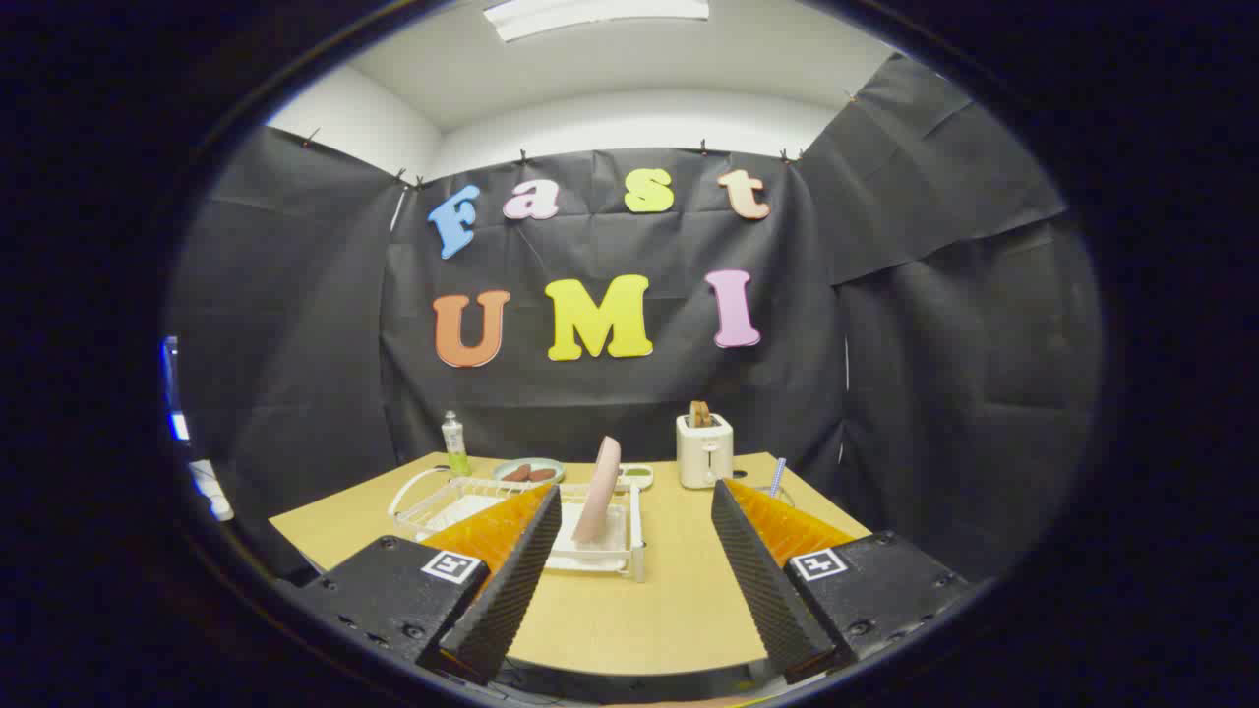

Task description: Take the plate from the dish rack, then take the spoon from the basket and place it into the plate.

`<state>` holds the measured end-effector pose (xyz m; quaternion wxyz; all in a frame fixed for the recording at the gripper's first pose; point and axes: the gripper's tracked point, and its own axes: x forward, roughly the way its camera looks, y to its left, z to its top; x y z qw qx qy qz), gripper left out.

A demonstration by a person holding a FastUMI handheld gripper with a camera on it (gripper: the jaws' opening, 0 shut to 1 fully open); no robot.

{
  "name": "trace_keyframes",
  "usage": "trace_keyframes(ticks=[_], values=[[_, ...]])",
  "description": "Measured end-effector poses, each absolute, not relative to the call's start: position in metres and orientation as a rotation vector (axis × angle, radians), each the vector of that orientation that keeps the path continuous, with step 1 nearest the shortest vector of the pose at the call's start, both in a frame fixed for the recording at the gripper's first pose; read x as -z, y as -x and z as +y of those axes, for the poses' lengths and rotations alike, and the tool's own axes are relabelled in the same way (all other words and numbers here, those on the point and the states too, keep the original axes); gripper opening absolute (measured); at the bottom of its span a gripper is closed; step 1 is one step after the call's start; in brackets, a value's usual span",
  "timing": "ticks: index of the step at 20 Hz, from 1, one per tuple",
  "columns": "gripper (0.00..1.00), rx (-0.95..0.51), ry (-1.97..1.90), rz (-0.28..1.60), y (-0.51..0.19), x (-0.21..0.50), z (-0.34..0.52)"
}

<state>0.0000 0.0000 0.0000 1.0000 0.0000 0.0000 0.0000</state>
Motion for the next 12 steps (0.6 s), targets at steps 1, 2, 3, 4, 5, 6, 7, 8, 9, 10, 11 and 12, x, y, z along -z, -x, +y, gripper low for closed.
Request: trace_keyframes(ticks=[1,2,3,4,5,6,7,8,9,10,11,12], values=[[0.99,0.002,-0.006,-0.007,0.0001,-0.001,-0.0014],[0.99,-0.001,-0.006,-0.011,0.0005,-0.0005,0.001],[0.99,0.001,0.0,-0.014,0.0002,-0.0001,0.0015],[0.99,0.004,-0.002,-0.024,0.0003,-0.0009,0.0],[0.99,-0.001,0.0,-0.031,0.0007,-0.0017,0.0021],[0.99,-0.007,0.005,-0.033,-0.0001,-0.0001,0.0049],[0.99,-0.009,0.008,-0.032,0.0003,0.0009,0.006],[0.99,-0.01,0.005,-0.03,0.0014,0.0027,0.0059],[0.99,-0.014,0.003,-0.027,0.0022,0.0032,0.0075],[0.99,-0.013,0.002,-0.022,0.0023,0.0039,0.0081],[0.99,-0.012,0.0,-0.02,0.0023,0.0039,0.0077],[0.99,-0.013,-0.002,-0.02,0.0017,0.0035,0.0077]])
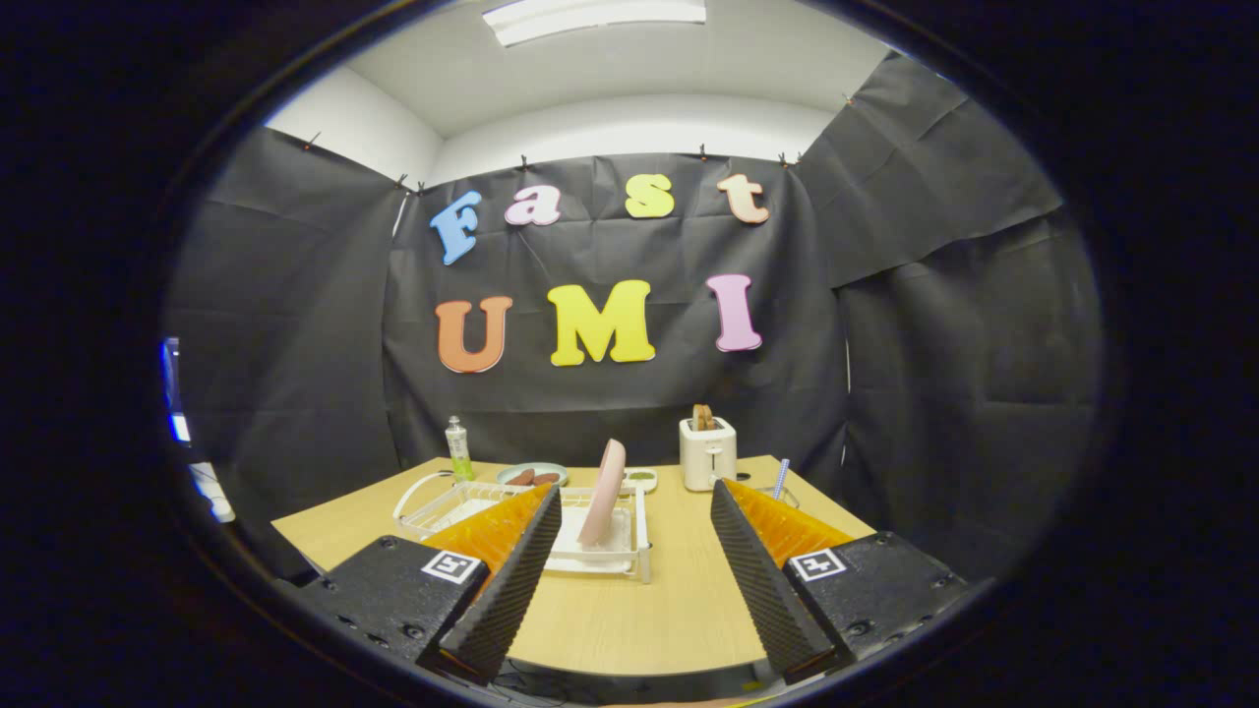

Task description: Take the plate from the dish rack, then take the spoon from the basket and place it into the plate.

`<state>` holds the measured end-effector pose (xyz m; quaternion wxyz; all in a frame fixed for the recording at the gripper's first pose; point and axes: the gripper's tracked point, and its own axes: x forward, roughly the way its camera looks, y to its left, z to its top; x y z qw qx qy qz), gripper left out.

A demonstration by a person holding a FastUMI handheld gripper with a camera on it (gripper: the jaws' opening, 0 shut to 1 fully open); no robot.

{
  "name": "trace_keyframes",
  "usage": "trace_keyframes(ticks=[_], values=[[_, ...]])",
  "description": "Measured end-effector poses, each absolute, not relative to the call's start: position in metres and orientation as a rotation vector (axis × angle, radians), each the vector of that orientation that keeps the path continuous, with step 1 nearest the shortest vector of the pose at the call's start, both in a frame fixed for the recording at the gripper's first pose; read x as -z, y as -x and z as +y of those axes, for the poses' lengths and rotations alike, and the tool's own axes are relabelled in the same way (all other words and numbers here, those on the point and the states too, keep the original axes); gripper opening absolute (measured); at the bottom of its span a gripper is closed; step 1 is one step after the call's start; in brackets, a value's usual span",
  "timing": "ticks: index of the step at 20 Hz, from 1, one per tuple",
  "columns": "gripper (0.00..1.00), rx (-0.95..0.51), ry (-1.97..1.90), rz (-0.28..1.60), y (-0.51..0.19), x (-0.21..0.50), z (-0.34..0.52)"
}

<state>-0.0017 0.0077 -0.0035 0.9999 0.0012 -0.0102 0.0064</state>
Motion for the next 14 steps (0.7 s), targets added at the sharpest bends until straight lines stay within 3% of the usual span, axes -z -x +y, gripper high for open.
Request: trace_keyframes(ticks=[10,14], values=[[0.98,0.009,0.018,0.027,-0.026,-0.015,0.006],[0.99,-0.009,0.058,0.126,-0.06,-0.028,0.02]])
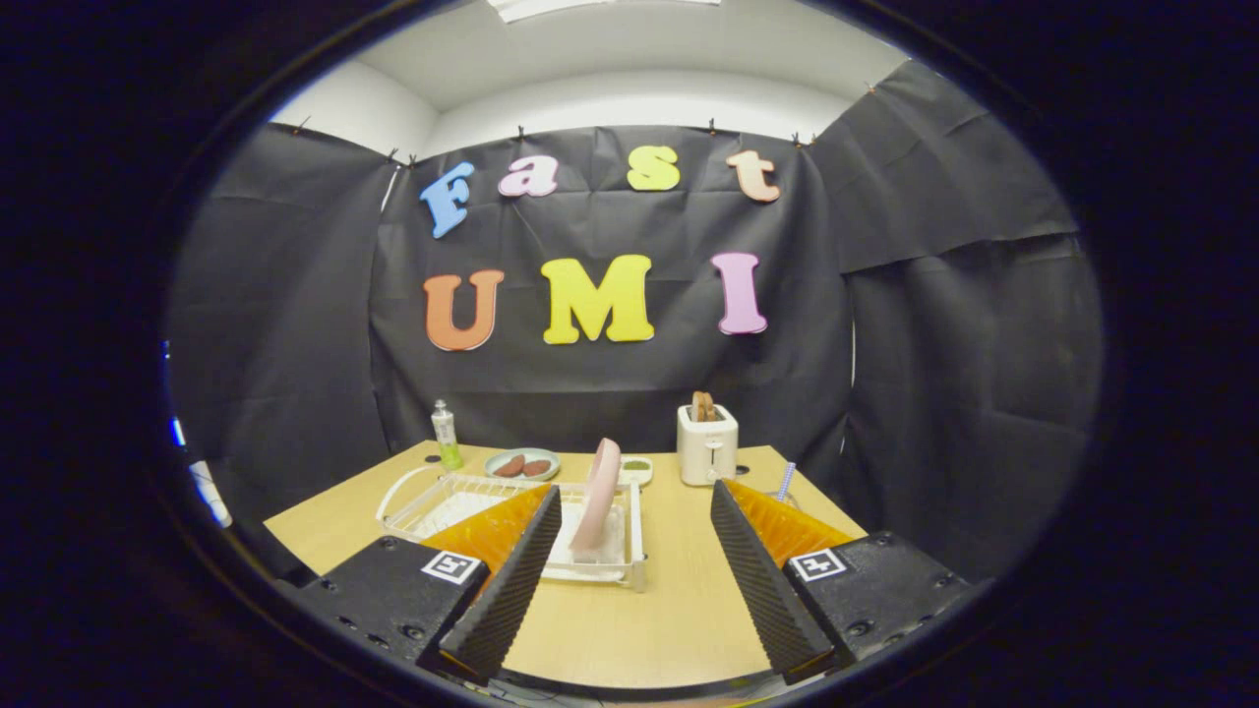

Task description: Take the plate from the dish rack, then take the spoon from the basket and place it into the plate.

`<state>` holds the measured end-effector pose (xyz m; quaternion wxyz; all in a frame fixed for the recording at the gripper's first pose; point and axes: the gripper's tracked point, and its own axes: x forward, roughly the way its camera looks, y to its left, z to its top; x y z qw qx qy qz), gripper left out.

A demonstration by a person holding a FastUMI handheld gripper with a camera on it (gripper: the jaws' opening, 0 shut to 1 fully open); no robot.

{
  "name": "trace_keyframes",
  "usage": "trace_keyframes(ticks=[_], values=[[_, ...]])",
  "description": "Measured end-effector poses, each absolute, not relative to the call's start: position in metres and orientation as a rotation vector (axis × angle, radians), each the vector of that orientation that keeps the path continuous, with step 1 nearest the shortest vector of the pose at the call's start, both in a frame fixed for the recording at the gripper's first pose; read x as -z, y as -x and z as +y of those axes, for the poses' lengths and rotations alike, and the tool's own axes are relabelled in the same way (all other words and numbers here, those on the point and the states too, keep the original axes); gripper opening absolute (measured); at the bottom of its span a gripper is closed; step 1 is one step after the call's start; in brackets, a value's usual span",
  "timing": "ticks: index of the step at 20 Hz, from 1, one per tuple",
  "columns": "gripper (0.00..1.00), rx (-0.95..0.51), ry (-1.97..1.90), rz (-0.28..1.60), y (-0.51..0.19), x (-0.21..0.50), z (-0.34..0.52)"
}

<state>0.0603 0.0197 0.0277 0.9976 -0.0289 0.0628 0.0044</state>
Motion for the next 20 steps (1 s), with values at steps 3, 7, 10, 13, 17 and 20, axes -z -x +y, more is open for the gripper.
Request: trace_keyframes(ticks=[3,7,10,13,17,20], values=[[0.99,-0.001,0.09,0.195,-0.091,-0.049,0.029],[0.97,0.043,0.182,0.294,-0.14,-0.076,0.039],[0.95,0.054,0.199,0.372,-0.179,-0.088,0.052],[0.93,0.104,0.257,0.457,-0.22,-0.085,0.051],[0.89,0.149,0.281,0.549,-0.267,-0.074,0.051],[0.87,0.182,0.304,0.704,-0.29,-0.047,0.046]])
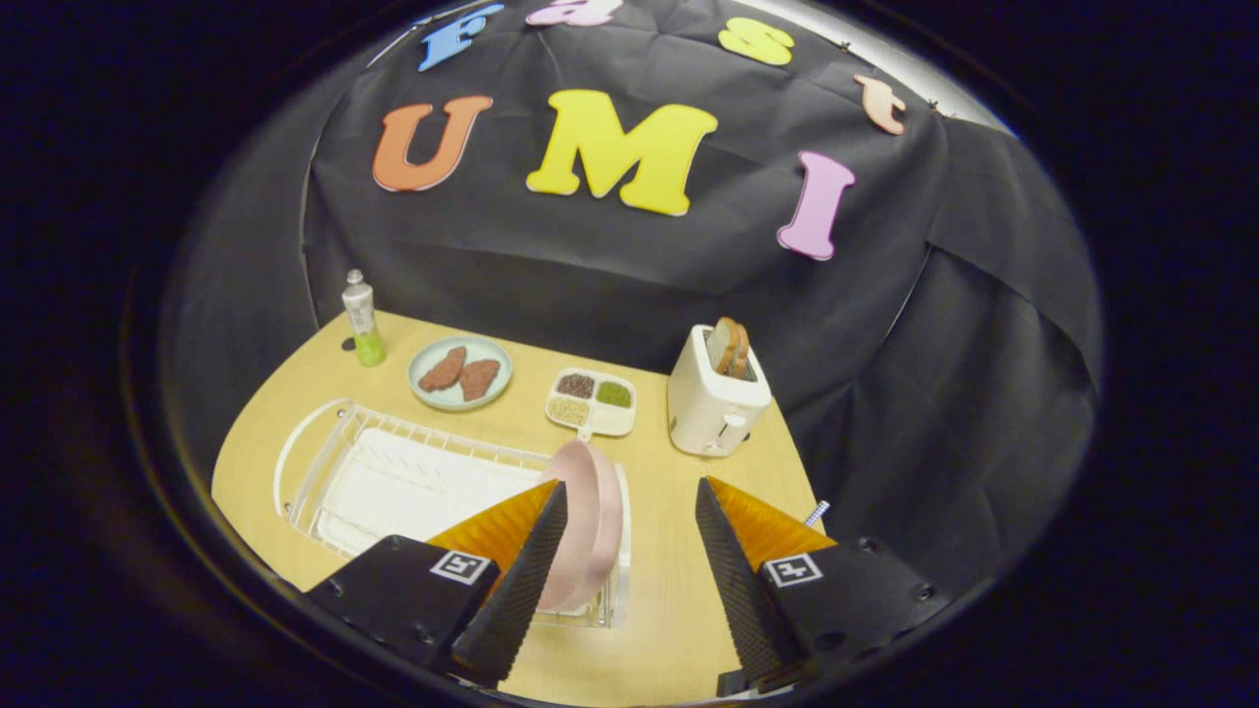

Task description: Take the plate from the dish rack, then take the spoon from the basket and place it into the plate.

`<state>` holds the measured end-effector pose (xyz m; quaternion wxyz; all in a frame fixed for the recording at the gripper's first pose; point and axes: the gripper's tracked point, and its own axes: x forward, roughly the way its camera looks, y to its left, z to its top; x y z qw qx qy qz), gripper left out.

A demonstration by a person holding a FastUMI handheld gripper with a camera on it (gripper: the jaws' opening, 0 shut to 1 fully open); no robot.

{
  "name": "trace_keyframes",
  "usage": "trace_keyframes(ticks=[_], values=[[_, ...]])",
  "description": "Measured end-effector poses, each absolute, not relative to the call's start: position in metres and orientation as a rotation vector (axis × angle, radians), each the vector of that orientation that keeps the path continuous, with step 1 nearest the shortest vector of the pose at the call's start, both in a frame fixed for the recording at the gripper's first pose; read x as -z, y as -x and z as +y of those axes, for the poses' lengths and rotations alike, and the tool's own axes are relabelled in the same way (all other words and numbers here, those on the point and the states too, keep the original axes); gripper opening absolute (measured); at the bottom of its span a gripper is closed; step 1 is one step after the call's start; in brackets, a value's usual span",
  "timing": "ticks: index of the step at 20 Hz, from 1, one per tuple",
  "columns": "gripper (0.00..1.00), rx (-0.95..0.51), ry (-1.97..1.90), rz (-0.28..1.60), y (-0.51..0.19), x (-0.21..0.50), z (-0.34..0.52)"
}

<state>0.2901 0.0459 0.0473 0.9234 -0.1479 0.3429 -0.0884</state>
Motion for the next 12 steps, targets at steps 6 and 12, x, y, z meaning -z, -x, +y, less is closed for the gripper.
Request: trace_keyframes(ticks=[6,12], values=[[0.79,0.219,0.396,0.931,-0.314,-0.02,0.041],[0.45,0.285,0.403,1.092,-0.322,0.004,0.041]])
